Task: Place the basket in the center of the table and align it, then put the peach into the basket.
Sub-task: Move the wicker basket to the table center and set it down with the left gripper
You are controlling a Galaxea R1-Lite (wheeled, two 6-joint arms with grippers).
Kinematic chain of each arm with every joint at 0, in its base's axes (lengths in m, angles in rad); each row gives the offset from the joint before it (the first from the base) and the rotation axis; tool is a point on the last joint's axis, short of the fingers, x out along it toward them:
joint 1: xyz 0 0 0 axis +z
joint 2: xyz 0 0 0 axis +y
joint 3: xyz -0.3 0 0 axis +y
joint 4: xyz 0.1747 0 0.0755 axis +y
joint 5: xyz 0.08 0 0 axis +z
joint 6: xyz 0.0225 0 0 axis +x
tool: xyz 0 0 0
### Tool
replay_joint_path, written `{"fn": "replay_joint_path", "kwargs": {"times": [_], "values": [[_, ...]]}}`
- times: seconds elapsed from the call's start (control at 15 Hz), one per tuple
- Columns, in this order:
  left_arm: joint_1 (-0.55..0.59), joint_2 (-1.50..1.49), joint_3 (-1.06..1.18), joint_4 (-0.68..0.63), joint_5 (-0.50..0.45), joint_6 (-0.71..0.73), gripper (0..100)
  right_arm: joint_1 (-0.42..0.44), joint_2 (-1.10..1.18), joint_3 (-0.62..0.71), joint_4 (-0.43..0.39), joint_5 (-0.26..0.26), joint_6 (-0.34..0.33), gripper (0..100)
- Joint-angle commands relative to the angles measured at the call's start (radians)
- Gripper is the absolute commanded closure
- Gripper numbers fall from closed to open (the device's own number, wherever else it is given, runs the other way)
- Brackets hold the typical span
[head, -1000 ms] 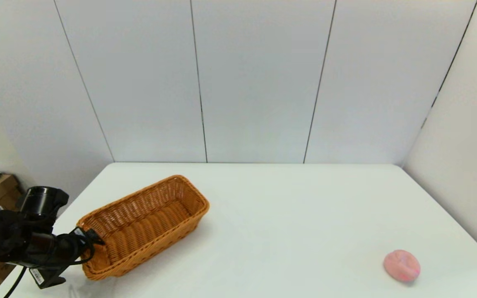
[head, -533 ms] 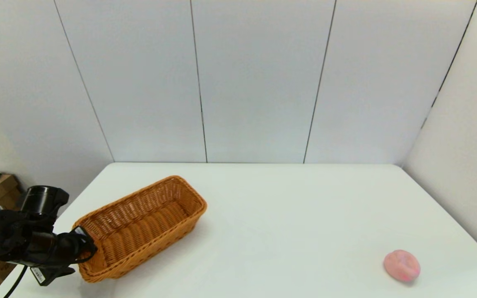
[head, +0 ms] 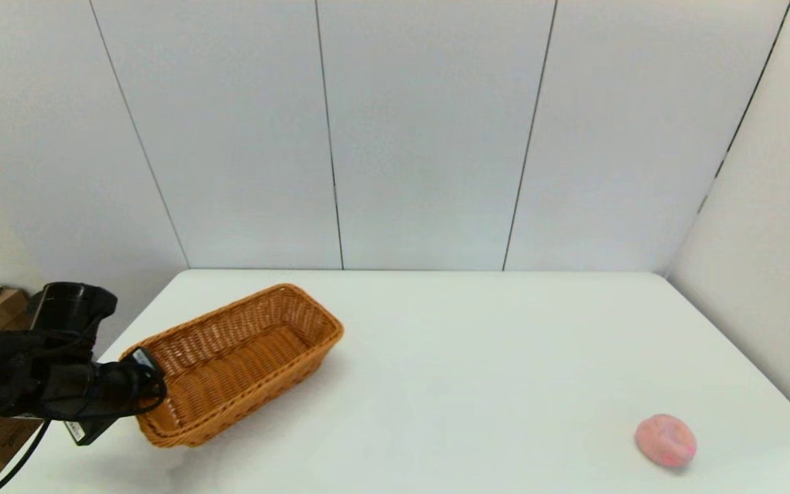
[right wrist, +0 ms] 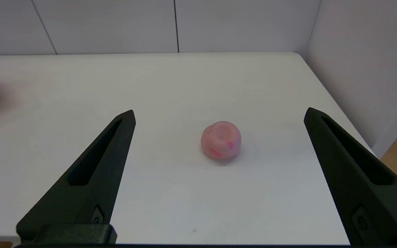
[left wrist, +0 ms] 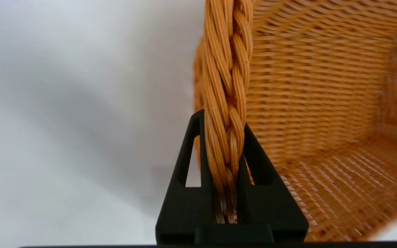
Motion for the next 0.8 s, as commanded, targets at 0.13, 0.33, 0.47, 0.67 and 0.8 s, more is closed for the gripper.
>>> {"fn": "replay_joint_path", "kwargs": {"times": [0.13, 0.33, 0.47, 0.67, 0.8], "values": [[-0.291, -0.18, -0.17, 0.137, -0.017, -0.013, 100, 0.0, 0.001, 0.0, 0.0, 0.0, 0.0, 0], [-0.443, -0.125, -0.243, 0.136, -0.046, -0.01, 100, 0.0, 0.001, 0.0, 0.0, 0.0, 0.0, 0], [-0.513, -0.055, -0.279, 0.134, -0.083, -0.013, 100, 0.0, 0.001, 0.0, 0.0, 0.0, 0.0, 0], [-0.585, 0.063, -0.305, 0.067, -0.111, -0.05, 100, 0.0, 0.001, 0.0, 0.0, 0.0, 0.0, 0], [-0.614, 0.139, -0.289, -0.025, -0.112, -0.048, 100, 0.0, 0.001, 0.0, 0.0, 0.0, 0.0, 0]]}}
